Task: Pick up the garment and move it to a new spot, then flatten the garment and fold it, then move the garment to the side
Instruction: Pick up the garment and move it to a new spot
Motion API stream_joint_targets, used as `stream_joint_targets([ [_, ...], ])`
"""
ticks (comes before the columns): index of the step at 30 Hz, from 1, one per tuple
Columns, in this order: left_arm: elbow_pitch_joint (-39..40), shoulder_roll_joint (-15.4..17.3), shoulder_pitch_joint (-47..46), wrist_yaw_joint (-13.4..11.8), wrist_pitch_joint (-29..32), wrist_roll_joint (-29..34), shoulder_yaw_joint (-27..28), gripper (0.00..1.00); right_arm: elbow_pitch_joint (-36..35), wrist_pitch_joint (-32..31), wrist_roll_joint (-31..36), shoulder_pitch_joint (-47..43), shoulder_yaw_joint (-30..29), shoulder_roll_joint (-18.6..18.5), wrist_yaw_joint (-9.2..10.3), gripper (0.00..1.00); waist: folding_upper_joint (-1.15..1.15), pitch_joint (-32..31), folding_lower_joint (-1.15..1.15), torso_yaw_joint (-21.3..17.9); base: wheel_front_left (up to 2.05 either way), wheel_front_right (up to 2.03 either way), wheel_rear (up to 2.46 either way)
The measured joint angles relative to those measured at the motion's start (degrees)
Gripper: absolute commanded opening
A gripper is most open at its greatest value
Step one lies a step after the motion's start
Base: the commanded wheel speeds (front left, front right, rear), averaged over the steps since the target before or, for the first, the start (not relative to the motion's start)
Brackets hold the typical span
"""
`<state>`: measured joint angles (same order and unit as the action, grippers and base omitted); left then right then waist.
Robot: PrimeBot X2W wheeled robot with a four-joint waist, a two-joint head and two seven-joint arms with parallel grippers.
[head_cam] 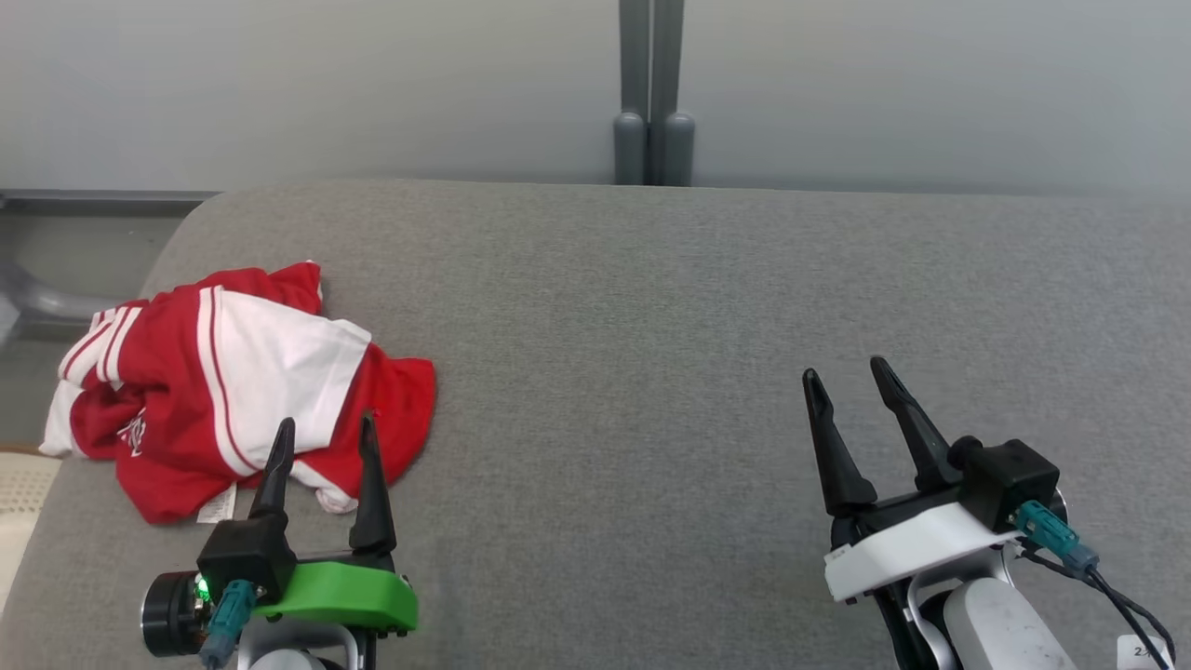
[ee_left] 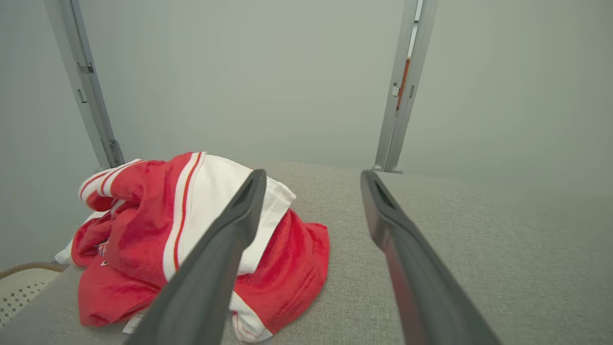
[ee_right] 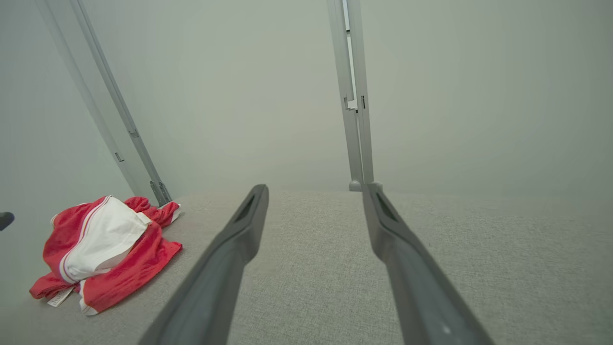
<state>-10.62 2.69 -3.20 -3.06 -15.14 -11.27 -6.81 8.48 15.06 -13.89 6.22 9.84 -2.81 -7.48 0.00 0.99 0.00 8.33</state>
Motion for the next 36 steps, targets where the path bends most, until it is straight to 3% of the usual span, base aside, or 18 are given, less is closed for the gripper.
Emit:
stream_joint_targets([
  [20, -2.3, 0.0, 0.2, -0.5, 0.0, -2.9, 2.0, 1.0, -0.5, 0.0, -2.1, -0.4, 1.9, 0.0, 0.0, 1.0, 0.0, -0.2, 0.0, 14.0, 0.0, 0.0, 0.0],
  [27, -4.2, 0.0, 0.1, -0.3, 0.0, -4.1, 2.5, 1.0, -0.4, 0.0, -2.6, -0.3, 2.9, 0.0, 0.0, 1.0, 0.0, 0.0, 0.0, 13.8, 0.0, 0.0, 0.0],
  [30, -6.0, 0.1, -0.8, 0.9, 0.4, -5.7, 2.8, 1.0, -0.4, 0.0, -2.7, -0.3, 3.0, 0.0, 0.0, 1.0, 0.0, 0.0, 0.0, 13.0, 0.0, 0.0, 0.0],
  [36, -6.4, 3.7, -7.5, 1.8, 11.7, -9.6, 5.0, 1.0, -0.7, 0.0, -2.6, 0.4, 2.8, -0.2, 0.0, 1.0, 0.0, 0.9, 0.0, 11.2, 0.0, 0.0, 0.0],
])
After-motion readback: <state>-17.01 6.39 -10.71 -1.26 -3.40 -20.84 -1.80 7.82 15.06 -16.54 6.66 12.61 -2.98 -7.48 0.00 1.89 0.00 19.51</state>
